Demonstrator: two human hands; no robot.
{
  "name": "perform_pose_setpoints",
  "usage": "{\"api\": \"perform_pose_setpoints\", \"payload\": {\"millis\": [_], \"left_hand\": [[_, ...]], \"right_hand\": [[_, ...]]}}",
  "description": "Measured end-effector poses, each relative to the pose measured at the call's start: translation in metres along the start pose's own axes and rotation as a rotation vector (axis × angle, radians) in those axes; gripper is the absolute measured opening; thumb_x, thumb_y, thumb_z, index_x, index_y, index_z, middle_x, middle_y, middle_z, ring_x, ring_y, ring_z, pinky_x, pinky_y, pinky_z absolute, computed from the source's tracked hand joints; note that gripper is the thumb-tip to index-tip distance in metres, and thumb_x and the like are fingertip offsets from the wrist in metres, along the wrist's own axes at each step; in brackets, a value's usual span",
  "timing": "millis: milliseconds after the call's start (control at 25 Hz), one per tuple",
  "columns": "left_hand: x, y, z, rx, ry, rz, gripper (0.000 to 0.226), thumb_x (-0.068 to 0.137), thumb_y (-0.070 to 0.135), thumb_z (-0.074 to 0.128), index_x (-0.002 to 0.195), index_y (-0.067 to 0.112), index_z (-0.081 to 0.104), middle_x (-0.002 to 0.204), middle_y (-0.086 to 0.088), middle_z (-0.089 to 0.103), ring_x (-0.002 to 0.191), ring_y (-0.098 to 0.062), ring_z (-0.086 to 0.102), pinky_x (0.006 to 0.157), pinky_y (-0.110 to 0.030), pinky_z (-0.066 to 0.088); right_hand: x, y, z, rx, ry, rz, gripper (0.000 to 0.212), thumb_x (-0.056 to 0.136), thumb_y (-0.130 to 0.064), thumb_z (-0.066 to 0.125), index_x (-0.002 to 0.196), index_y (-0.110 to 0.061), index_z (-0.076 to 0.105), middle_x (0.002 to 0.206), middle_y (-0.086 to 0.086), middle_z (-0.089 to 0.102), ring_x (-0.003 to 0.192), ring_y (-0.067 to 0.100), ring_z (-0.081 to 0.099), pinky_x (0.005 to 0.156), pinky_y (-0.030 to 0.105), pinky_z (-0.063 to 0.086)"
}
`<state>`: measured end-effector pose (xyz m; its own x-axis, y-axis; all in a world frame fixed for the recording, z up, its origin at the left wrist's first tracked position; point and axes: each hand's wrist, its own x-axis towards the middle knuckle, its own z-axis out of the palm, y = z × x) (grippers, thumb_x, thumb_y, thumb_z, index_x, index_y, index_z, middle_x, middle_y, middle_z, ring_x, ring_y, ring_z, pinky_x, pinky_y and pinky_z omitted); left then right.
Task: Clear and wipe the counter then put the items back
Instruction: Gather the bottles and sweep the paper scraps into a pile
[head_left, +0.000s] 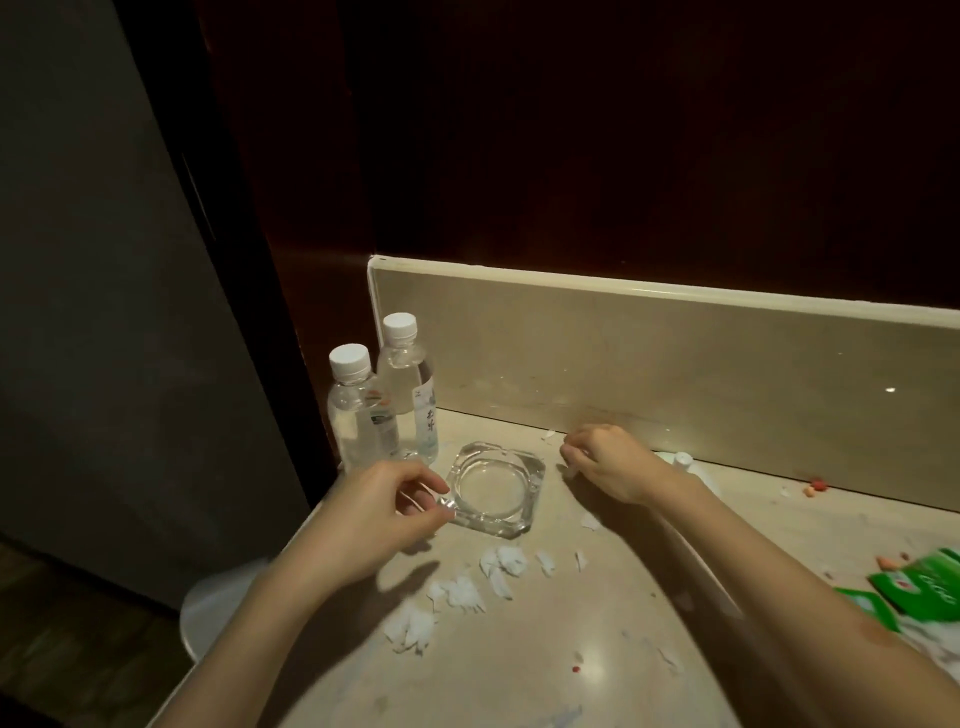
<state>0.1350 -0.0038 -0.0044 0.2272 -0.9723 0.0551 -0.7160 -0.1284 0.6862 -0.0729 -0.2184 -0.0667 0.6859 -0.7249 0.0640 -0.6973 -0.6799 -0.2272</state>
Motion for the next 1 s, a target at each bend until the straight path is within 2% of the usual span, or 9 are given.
{"api": "perform_pose_setpoints", "payload": {"millis": [200, 280, 440, 560, 640, 800, 880, 960, 1000], "left_hand": [[0.018, 0.024, 0.035, 0.056, -0.081, 0.122, 0.014, 0.080, 0.033, 0.072, 0.093, 0.029, 0.067, 0.081, 0.013, 0.070, 0.077, 0.005, 0.063, 0.068, -0.010, 0.048], [0.024, 0.030, 0.047, 0.074, -0.110, 0.176, 0.013, 0.080, 0.031, 0.073, 0.091, 0.028, 0.068, 0.083, 0.013, 0.070, 0.079, 0.005, 0.063, 0.073, -0.012, 0.049], [0.035, 0.037, 0.069, 0.096, -0.168, 0.245, 0.021, 0.082, 0.031, 0.071, 0.101, 0.022, 0.068, 0.097, 0.011, 0.067, 0.089, -0.001, 0.062, 0.083, -0.021, 0.050], [0.035, 0.037, 0.079, 0.155, -0.172, 0.261, 0.028, 0.084, 0.037, 0.067, 0.109, 0.025, 0.065, 0.104, 0.012, 0.063, 0.095, -0.003, 0.057, 0.085, -0.023, 0.047], [0.030, 0.033, 0.079, 0.143, -0.163, 0.257, 0.027, 0.084, 0.038, 0.067, 0.108, 0.027, 0.065, 0.103, 0.013, 0.063, 0.096, -0.001, 0.056, 0.085, -0.022, 0.046], [0.008, 0.015, 0.064, 0.055, -0.141, 0.204, 0.022, 0.082, 0.036, 0.069, 0.103, 0.031, 0.066, 0.102, 0.017, 0.062, 0.099, 0.005, 0.057, 0.089, -0.022, 0.050], [-0.006, 0.004, 0.053, 0.036, -0.136, 0.167, 0.019, 0.082, 0.037, 0.068, 0.100, 0.035, 0.064, 0.105, 0.016, 0.062, 0.096, 0.007, 0.060, 0.088, -0.020, 0.051], [-0.017, -0.005, 0.044, 0.042, -0.123, 0.133, 0.018, 0.082, 0.037, 0.068, 0.099, 0.035, 0.065, 0.105, 0.015, 0.061, 0.094, 0.008, 0.060, 0.087, -0.020, 0.050], [-0.021, -0.009, 0.041, 0.044, -0.117, 0.119, 0.019, 0.082, 0.038, 0.068, 0.101, 0.033, 0.065, 0.106, 0.016, 0.061, 0.095, 0.007, 0.059, 0.088, -0.021, 0.050]], "right_hand": [[-0.063, -0.005, -0.003, 0.065, -0.027, -0.026, 0.022, 0.092, -0.015, 0.040, 0.079, -0.013, 0.058, 0.089, 0.000, 0.057, 0.089, 0.024, 0.057, 0.078, 0.038, 0.046], [-0.093, -0.018, -0.005, 0.094, -0.020, -0.064, 0.021, 0.094, -0.017, 0.041, 0.091, -0.012, 0.061, 0.097, 0.000, 0.058, 0.092, 0.023, 0.057, 0.081, 0.037, 0.048], [-0.136, -0.030, -0.015, 0.196, -0.020, -0.058, 0.033, 0.100, -0.027, 0.040, 0.126, -0.019, 0.058, 0.137, -0.005, 0.052, 0.125, 0.013, 0.047, 0.103, 0.027, 0.039], [-0.121, -0.021, -0.030, 0.286, 0.104, 0.071, 0.037, 0.100, -0.024, 0.041, 0.134, -0.021, 0.053, 0.142, -0.007, 0.049, 0.131, 0.010, 0.043, 0.104, 0.020, 0.031], [-0.091, -0.017, -0.030, 0.247, 0.114, 0.101, 0.038, 0.099, -0.017, 0.040, 0.135, -0.018, 0.051, 0.141, -0.003, 0.051, 0.131, 0.016, 0.044, 0.106, 0.026, 0.033], [-0.022, -0.026, -0.011, 0.166, -0.001, 0.033, 0.042, 0.094, -0.004, 0.039, 0.134, -0.010, 0.050, 0.137, 0.011, 0.053, 0.126, 0.029, 0.048, 0.102, 0.039, 0.039], [0.004, -0.031, -0.001, 0.141, -0.072, -0.001, 0.035, 0.089, 0.003, 0.038, 0.118, -0.002, 0.057, 0.125, 0.017, 0.059, 0.117, 0.035, 0.051, 0.096, 0.043, 0.041], [0.019, -0.032, 0.007, 0.098, -0.121, -0.028, 0.024, 0.084, 0.005, 0.039, 0.096, -0.003, 0.058, 0.111, 0.017, 0.061, 0.106, 0.037, 0.054, 0.088, 0.044, 0.043], [0.021, -0.032, 0.010, 0.073, -0.130, -0.052, 0.022, 0.084, 0.005, 0.039, 0.094, -0.003, 0.057, 0.111, 0.016, 0.060, 0.106, 0.037, 0.054, 0.088, 0.044, 0.043]]}}
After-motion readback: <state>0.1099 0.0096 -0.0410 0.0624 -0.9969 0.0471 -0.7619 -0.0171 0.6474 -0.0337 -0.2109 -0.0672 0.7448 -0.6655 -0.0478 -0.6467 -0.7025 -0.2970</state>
